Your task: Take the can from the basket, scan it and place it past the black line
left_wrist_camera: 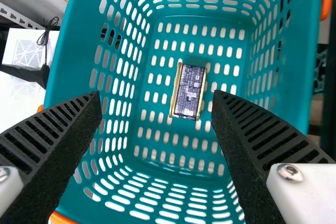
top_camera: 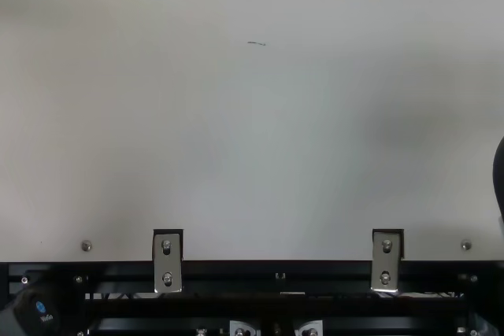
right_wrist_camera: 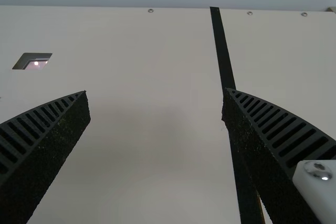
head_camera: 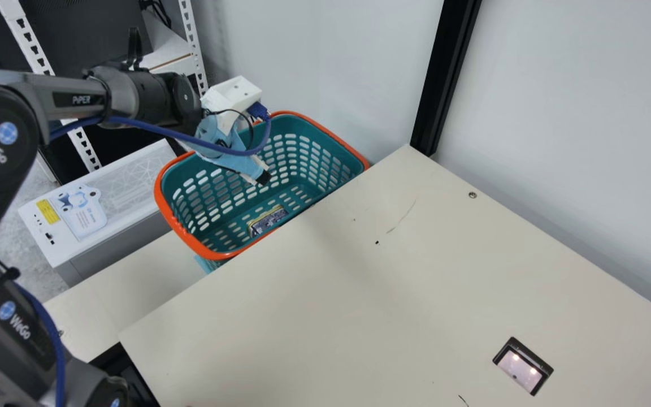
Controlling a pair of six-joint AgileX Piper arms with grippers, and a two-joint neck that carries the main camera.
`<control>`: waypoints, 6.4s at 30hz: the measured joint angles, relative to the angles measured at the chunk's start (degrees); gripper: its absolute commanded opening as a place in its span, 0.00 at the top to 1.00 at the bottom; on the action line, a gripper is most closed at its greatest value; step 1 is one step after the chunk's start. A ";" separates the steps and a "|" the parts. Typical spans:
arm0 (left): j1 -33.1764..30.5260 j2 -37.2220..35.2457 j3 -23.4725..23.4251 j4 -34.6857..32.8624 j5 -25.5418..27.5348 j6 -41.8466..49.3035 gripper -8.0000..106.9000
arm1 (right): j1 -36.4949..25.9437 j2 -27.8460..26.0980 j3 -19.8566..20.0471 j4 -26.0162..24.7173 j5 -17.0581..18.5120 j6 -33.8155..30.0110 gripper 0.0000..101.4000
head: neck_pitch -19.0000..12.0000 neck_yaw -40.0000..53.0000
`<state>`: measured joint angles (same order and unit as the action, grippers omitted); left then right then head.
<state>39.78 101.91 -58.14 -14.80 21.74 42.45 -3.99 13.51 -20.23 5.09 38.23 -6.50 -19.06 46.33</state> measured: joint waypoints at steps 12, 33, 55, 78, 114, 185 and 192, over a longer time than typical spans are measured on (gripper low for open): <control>1.51 7.53 -1.14 -5.89 -3.18 9.13 0.15 | 0.00 0.00 0.00 0.00 0.00 0.00 0.00 | 0.00 0.00; -0.67 19.23 -4.66 -19.35 -7.06 24.27 0.15 | 0.00 0.00 0.00 0.00 0.00 0.00 0.00 | 0.00 0.00; -1.60 31.57 -10.41 -32.72 -10.56 38.22 0.15 | 0.00 0.00 0.00 0.00 0.00 0.00 0.00 | -0.29 0.00; -1.08 41.06 -16.37 -47.35 -11.44 52.51 0.15 | 0.00 0.00 0.00 0.00 0.00 0.00 0.00 | 0.00 0.00; 0.87 23.64 -3.90 -52.23 -5.49 51.98 0.84 | 0.00 0.00 0.00 0.00 0.00 0.00 0.00 | 0.00 0.00; -10.34 -44.46 -5.25 -6.52 26.14 -41.16 0.84 | 0.00 0.00 0.00 0.00 0.00 0.00 0.00 | 0.00 0.00; -16.33 -46.47 -8.25 0.85 28.59 -54.57 0.84 | 0.00 0.00 0.00 0.00 0.00 0.00 0.00 | 0.00 0.00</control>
<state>23.45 55.44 -66.39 -13.95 50.33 -12.12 -3.99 13.51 -20.23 5.09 38.23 -6.50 -19.06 46.33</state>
